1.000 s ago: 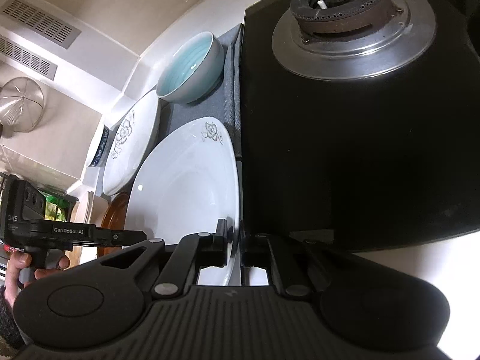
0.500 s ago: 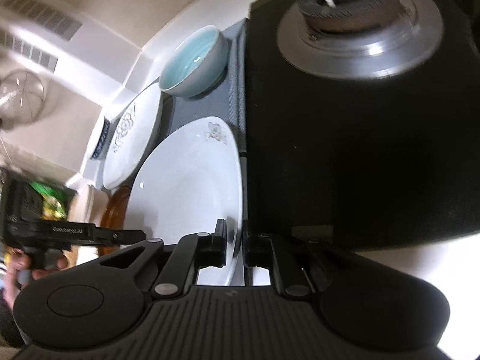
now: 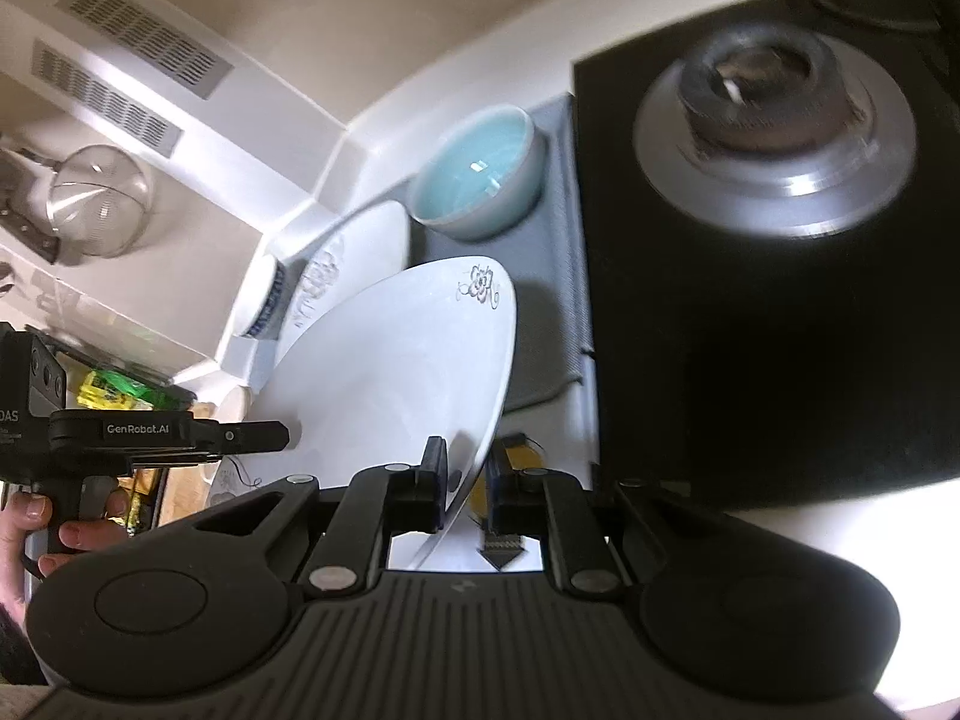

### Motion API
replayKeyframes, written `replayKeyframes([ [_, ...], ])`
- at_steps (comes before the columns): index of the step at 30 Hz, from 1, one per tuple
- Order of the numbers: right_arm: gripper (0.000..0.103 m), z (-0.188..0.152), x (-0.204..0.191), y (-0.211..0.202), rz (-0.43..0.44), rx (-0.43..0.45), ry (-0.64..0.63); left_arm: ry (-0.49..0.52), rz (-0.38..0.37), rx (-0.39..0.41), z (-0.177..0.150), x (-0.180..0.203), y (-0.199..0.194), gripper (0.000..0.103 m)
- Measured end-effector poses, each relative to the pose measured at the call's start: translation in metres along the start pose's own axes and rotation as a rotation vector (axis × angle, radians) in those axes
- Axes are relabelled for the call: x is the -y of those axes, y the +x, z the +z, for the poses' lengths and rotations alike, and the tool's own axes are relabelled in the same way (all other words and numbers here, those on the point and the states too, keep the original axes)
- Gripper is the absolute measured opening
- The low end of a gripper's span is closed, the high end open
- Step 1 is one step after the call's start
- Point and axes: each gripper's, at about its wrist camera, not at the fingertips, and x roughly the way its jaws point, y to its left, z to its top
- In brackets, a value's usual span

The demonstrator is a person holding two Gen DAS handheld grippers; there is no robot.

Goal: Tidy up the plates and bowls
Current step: 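Grasp the white square plate rim with the right tool and lift, then lower the held plate onto the other white square plate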

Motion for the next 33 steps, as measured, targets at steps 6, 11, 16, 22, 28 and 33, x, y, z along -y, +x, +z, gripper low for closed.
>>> replayKeyframes([
  [6,0.015,0.02,-0.023,0.009,0.032,0.022,-0.033,-0.017,0.048,0.05,0.02,-0.002,-0.009,0.032],
  [11,0.015,0.034,-0.042,0.036,0.042,0.002,-0.048,-0.056,0.078,0.067,0.034,-0.028,-0.004,0.032],
  [16,0.015,0.044,-0.057,0.071,0.044,-0.022,-0.05,-0.13,0.103,0.042,0.049,-0.06,0.014,0.03],
  [22,0.015,0.053,-0.065,0.112,0.055,-0.054,-0.033,-0.151,0.157,0.053,0.066,-0.084,0.023,0.03],
  [28,0.015,0.071,-0.073,0.144,0.042,-0.029,-0.038,-0.215,0.141,0.045,0.086,-0.109,0.04,0.03],
  [33,0.015,0.085,-0.076,0.165,0.029,-0.026,-0.046,-0.219,0.169,0.059,0.101,-0.116,0.049,0.03],
])
